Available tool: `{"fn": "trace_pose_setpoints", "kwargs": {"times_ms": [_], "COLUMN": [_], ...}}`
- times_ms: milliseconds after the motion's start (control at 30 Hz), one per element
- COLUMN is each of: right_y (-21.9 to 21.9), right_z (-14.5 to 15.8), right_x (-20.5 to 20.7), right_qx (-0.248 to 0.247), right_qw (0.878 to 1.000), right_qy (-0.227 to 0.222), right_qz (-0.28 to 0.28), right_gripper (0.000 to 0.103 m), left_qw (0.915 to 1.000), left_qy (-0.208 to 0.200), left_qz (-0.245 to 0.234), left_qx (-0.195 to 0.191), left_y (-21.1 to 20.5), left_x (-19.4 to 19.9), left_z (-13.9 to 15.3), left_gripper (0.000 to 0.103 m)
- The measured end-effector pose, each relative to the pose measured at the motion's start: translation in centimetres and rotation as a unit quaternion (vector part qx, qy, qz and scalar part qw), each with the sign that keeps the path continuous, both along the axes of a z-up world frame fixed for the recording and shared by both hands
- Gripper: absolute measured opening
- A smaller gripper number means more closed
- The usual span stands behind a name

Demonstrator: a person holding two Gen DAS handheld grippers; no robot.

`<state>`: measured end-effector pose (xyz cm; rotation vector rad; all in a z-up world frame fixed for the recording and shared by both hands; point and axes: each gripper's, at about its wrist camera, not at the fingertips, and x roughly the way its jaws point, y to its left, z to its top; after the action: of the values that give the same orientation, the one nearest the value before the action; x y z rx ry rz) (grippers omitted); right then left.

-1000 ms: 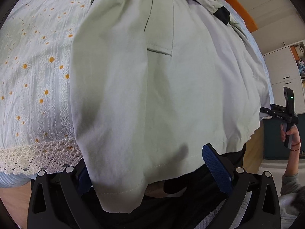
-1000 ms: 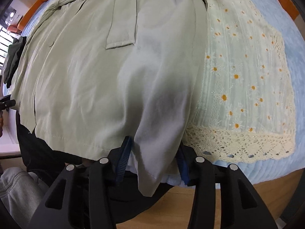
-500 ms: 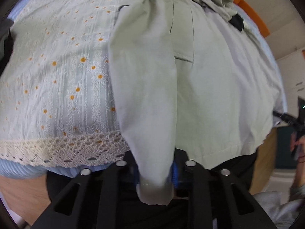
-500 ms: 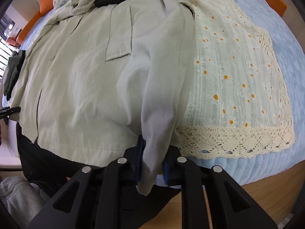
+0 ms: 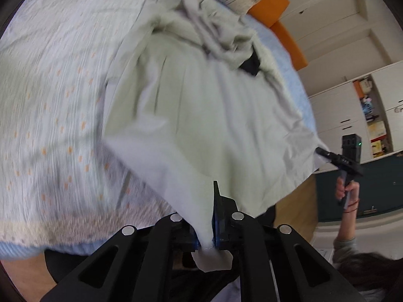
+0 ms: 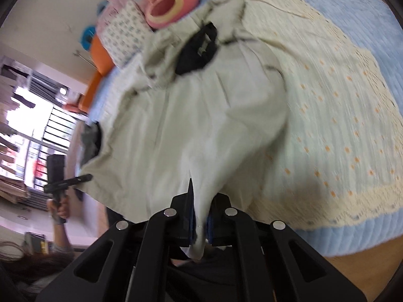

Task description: Fold large clothes

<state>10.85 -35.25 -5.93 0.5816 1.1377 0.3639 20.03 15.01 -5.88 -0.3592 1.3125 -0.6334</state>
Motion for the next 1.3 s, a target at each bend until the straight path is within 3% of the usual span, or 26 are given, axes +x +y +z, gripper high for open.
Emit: {"fn": "trace_pose_setpoints", "kwargs": {"times_ms": [200, 367, 600, 800, 900, 1067, 1167, 1300], "right_y": [-1.0, -1.0, -1.0, -1.8, -2.6, -4.5, -5.8, -7.9], "right_z": [4.2, 7.9, 13.9, 16.4, 15.0, 9.4, 4.5, -2.3], "right_x": [4.5, 11.4, 22.5, 33.0, 37.6, 43.1, 45.3, 46.4], "right_qx": [0.020, 0.001, 0.026, 0.011, -0.002, 0.007, 0.017, 0.012], "right_qw": [0.999, 0.998, 0.994, 0.992, 0.991, 0.988, 0.985, 0.977], "right_qy": [-0.036, -0.060, -0.093, -0.098, -0.084, -0.054, -0.023, 0.025], "right_qz": [-0.012, -0.019, -0.041, -0.084, -0.107, -0.142, -0.171, -0.213], "right_gripper": [0.007, 0.006, 0.006, 0.006, 0.006, 0.006, 0.006, 0.006], "left_qw": [0.9981, 0.9932, 0.9844, 0.9779, 0.9767, 0.9790, 0.9775, 0.9626], "left_qy": [-0.047, -0.100, -0.148, -0.168, -0.160, -0.104, -0.055, 0.003], "left_qz": [0.025, 0.054, 0.084, 0.123, 0.142, 0.170, 0.203, 0.264], "left_qx": [-0.030, -0.023, -0.046, -0.018, 0.011, 0.043, 0.021, -0.060], "left_y": [0.5, 0.7, -2.0, -3.9, -4.0, -3.3, -1.2, 3.0], "left_x": [4.5, 10.1, 21.0, 32.1, 37.2, 43.9, 46.3, 47.3], "left_z": [4.2, 8.0, 13.5, 15.6, 14.1, 7.3, 1.7, -5.8], "left_gripper": [0.012, 0.012, 0.012, 0.012, 0.012, 0.012, 0.012, 0.013]}}
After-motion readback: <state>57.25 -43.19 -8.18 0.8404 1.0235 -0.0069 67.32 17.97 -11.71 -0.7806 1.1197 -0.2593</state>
